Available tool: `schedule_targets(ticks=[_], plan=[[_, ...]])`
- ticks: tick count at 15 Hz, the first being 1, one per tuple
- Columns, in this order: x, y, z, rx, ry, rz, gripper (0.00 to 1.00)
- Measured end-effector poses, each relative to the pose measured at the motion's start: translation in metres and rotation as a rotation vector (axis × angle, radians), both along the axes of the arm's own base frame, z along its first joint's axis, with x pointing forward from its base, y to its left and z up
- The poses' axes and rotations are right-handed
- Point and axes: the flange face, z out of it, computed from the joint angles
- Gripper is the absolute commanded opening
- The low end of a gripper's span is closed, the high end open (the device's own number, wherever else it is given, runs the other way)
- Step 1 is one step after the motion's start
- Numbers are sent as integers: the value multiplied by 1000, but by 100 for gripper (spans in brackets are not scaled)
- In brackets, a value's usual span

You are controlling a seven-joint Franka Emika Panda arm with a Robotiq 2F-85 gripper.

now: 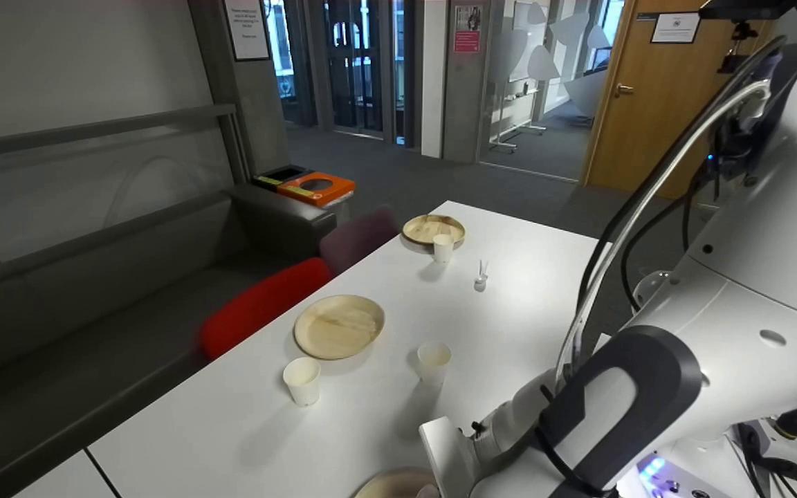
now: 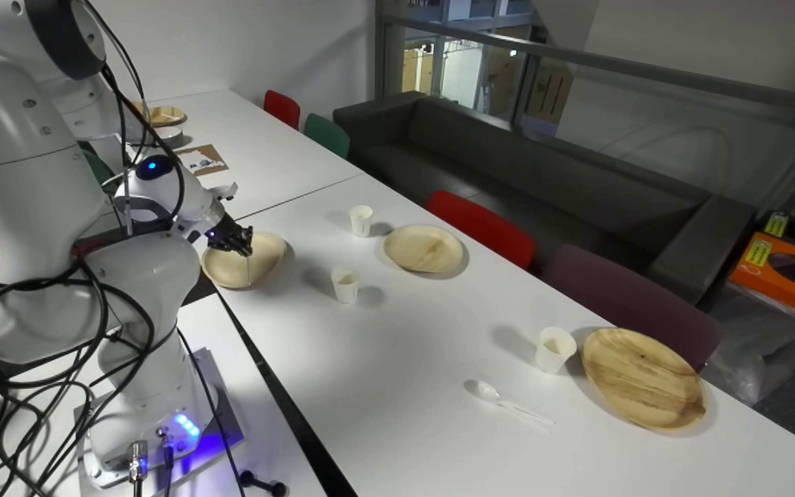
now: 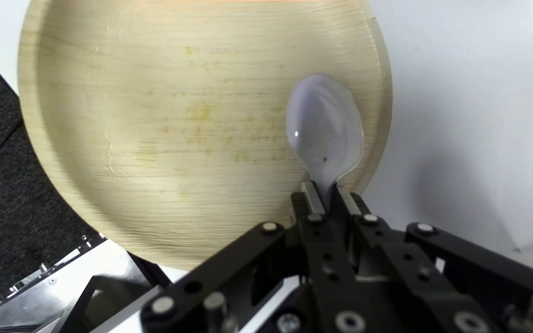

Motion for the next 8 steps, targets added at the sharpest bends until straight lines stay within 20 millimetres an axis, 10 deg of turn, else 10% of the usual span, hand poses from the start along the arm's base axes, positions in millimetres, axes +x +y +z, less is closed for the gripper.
schedule_targets(ticks=[8], plan=[[-27, 23, 53, 216, 80, -17, 3]])
